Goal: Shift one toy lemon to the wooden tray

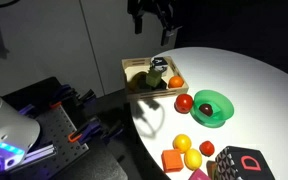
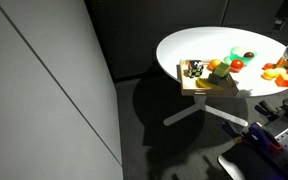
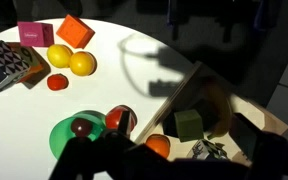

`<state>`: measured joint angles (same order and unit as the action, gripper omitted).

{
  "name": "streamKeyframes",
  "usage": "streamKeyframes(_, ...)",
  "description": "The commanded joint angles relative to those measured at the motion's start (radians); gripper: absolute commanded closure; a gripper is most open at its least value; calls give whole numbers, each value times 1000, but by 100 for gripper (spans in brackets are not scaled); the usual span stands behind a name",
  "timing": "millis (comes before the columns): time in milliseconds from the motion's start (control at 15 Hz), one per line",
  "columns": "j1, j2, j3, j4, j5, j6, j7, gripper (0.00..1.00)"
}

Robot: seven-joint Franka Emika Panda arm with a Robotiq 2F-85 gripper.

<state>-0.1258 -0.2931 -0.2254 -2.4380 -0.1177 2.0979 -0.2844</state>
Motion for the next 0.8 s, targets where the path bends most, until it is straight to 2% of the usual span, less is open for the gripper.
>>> streamKeyframes(0,-9,0,9,1,3,-1,-2,0)
streamKeyframes(400,-11,4,8,0,2,7,2,0)
streamKeyframes(733,-20,54,5,4,-6,35,8,0)
